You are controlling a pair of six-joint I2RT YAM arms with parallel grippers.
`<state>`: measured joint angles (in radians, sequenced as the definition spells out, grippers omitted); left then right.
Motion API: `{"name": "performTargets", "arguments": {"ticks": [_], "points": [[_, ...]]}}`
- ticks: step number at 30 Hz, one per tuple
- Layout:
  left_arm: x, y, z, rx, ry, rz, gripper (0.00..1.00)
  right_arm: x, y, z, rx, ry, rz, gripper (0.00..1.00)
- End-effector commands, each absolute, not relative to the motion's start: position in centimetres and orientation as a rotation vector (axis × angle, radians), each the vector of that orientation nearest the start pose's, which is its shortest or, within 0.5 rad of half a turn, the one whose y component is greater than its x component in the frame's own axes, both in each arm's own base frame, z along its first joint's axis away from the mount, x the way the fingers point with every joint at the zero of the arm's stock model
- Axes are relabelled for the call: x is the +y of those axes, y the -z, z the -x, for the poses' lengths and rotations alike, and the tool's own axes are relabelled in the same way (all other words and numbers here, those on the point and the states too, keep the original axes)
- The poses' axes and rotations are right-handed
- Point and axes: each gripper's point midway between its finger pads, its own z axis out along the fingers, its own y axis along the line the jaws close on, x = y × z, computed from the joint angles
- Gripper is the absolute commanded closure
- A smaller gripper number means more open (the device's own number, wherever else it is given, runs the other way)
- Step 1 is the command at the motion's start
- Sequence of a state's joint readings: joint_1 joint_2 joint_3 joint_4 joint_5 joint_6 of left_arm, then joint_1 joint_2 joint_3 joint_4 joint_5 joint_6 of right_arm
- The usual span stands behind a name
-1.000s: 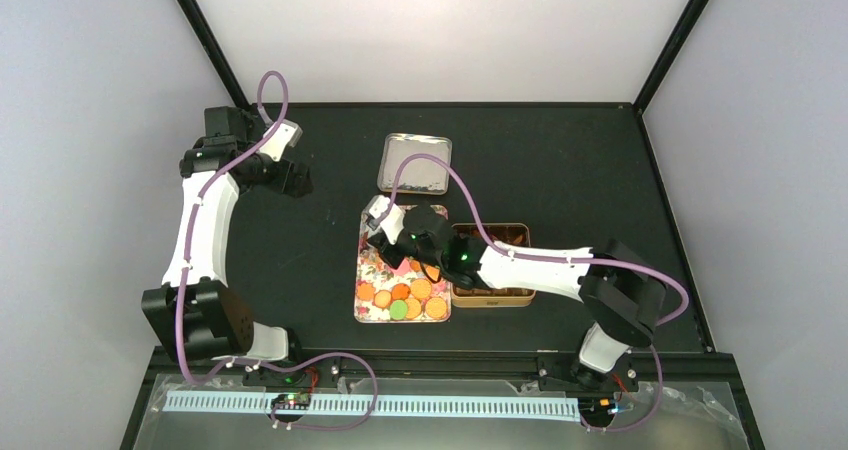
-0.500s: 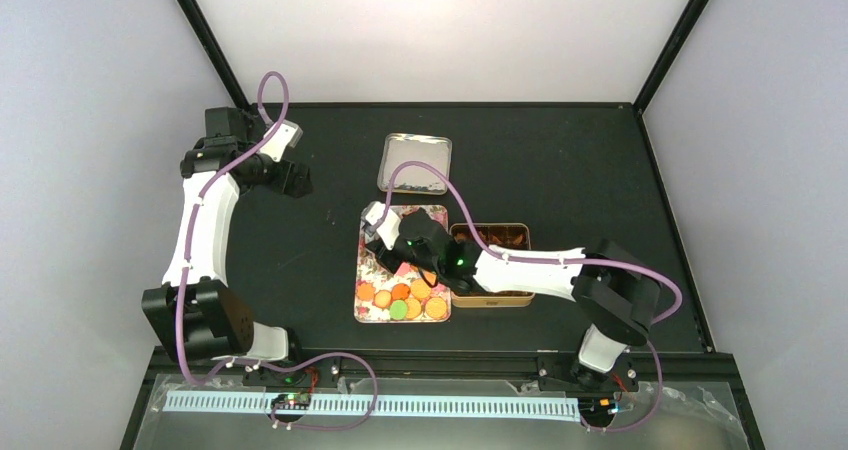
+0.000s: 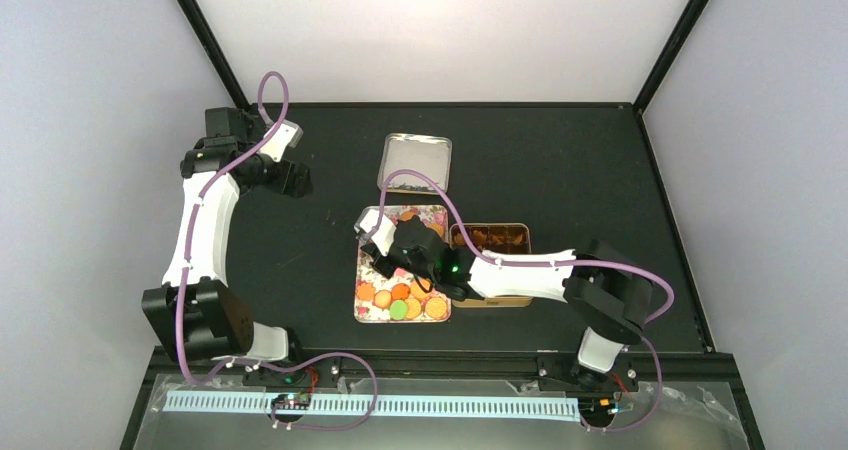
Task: Pack the cookies
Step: Pick up the fake cookies from the plate.
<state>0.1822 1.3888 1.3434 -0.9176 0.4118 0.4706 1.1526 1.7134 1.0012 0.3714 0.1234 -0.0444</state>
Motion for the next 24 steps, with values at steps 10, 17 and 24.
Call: {"name": "performTargets", "arguments": {"ticks": [10, 17, 24], "points": [[-0.7, -24.7, -36.1, 2.321, 0.244, -0.514, 0.04, 44.7, -22.3, -24.0, 1.582, -0.547, 0.906, 0.99], [-0.8, -24.8, -36.2, 2.316, 0.256, -0.509, 0.05, 41.1, -26.6, -24.3, 1.539, -0.507, 0.814, 0.99], [-0.8, -24.8, -36.4, 2.309, 0.261, -0.507, 0.05, 32.3, -27.3, -25.1, 1.623, -0.417, 0.665, 0.99]]}}
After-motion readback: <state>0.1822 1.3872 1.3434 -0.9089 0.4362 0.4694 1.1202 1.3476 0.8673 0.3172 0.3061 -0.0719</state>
